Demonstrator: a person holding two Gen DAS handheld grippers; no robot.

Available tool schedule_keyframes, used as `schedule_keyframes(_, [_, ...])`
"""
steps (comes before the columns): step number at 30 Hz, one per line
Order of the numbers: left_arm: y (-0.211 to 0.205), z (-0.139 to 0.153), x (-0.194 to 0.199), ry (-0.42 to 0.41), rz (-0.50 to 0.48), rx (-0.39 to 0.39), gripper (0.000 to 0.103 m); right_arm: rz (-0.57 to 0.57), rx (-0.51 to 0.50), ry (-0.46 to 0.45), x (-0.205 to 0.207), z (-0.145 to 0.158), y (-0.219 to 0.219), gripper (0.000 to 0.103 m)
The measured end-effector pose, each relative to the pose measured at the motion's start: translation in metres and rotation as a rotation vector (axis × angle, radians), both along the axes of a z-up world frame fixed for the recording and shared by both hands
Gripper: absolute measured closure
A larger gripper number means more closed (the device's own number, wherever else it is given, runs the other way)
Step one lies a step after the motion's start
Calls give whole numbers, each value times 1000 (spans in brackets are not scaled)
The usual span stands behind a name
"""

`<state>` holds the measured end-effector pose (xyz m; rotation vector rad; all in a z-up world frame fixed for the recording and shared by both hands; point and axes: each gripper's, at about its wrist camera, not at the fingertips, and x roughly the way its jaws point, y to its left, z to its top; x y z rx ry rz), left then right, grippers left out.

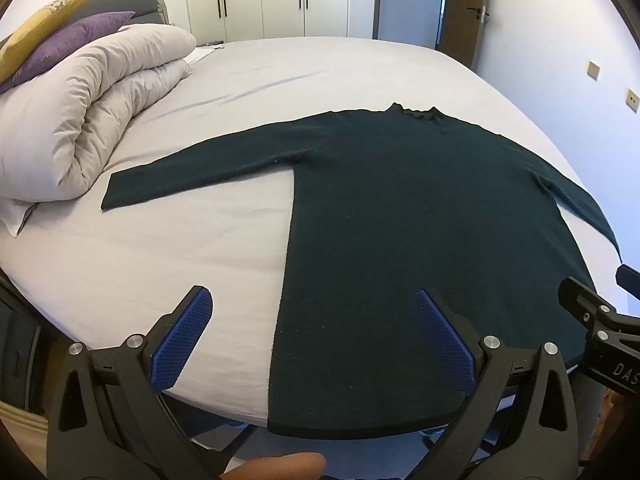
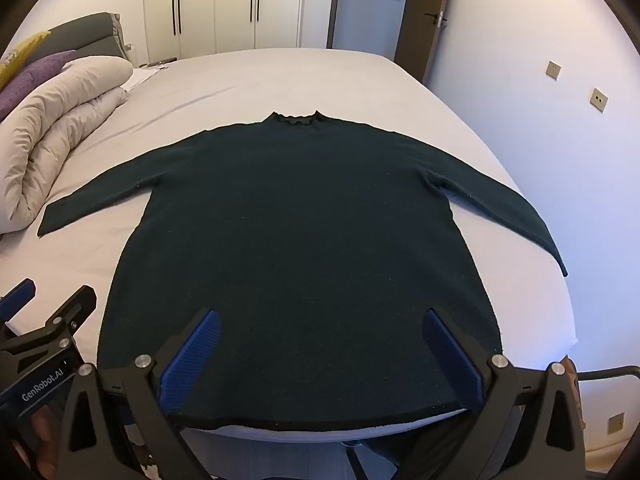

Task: Fold small clothes

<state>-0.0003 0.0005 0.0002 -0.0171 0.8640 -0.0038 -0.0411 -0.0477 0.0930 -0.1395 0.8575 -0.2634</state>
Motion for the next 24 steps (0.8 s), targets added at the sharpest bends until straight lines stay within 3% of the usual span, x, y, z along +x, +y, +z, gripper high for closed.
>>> schedule_keyframes(24, [2,-1,-1,10,-1,8,0,0,-16,3,0,-4,3,0])
